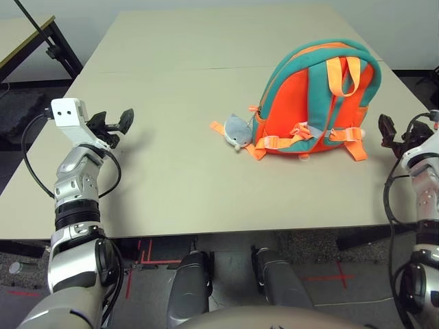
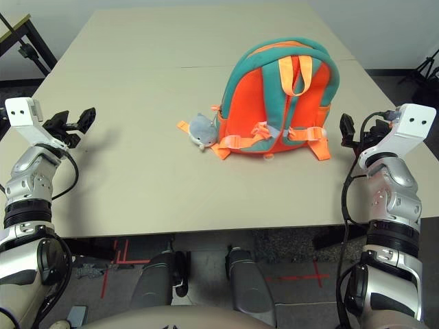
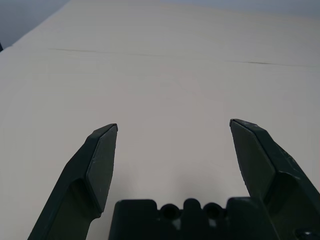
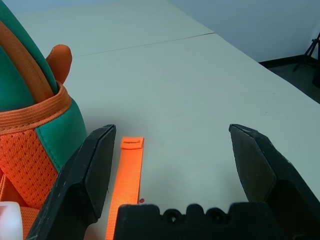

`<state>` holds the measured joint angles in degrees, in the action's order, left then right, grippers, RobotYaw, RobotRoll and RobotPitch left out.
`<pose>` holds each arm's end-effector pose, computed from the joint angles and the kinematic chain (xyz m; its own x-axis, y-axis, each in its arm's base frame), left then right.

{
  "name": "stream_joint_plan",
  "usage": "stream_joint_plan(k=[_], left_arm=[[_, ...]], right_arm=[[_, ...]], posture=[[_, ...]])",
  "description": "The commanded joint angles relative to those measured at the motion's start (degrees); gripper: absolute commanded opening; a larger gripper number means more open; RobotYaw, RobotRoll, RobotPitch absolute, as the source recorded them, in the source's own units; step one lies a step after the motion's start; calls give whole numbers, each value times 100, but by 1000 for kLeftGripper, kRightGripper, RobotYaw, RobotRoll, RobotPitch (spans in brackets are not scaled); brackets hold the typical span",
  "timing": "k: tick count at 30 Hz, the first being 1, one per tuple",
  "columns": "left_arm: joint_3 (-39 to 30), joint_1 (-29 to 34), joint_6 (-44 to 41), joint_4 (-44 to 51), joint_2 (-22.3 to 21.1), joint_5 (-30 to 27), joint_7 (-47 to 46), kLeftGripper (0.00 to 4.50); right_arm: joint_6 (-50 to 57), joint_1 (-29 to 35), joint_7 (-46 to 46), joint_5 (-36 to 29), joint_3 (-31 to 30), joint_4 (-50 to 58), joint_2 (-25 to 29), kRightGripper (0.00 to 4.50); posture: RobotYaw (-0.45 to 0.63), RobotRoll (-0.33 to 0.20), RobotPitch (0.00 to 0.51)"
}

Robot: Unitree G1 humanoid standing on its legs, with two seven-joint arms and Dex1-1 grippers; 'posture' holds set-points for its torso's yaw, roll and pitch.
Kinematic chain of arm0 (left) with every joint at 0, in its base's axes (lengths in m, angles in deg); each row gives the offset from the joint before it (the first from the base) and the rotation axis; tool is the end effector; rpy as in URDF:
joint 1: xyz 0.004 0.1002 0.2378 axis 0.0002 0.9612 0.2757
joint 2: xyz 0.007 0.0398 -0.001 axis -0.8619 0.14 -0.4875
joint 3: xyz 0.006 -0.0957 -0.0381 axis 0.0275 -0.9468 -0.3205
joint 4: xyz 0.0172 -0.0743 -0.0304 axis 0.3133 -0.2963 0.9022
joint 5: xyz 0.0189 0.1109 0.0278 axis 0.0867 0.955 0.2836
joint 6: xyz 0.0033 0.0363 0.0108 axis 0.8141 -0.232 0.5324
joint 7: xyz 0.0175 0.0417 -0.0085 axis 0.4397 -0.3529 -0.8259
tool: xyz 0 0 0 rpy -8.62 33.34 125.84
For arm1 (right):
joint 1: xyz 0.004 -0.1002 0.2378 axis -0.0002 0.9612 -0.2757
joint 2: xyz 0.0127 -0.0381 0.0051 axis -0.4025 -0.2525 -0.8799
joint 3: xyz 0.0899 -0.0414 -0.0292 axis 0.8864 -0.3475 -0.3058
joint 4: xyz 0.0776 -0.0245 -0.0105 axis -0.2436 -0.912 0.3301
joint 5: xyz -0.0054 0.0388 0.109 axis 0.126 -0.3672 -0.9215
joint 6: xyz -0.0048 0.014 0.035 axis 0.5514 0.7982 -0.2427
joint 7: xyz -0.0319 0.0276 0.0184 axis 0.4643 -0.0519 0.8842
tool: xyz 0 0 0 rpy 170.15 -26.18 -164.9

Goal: Put the pencil case into the backpack and zip it.

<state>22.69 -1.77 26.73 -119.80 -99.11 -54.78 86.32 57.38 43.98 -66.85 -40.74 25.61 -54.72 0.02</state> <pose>0.2929 0.3245 0.1181 0.9980 -0.0184 0.0605 0.0263 0.9909 -0.1323 0.2596 -0.3400 0.1239 0.9773 -0.2064 0.0480 0.2018 0.9756 0.0862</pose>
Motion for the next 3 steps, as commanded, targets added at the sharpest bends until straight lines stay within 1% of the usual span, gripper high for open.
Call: stream_joint_plan(k=[1, 3], left_arm=[[-30, -23, 159, -287, -51, -59, -42, 4500], [-5, -66, 219, -379, -52, -55, -31, 4500]], right_arm=[[-118, -14, 15, 64, 22, -178, 64, 4473], [-163, -4, 20, 65, 41, -241, 87, 4473]], posture=[[-93, 0, 139], [-95, 0, 137]])
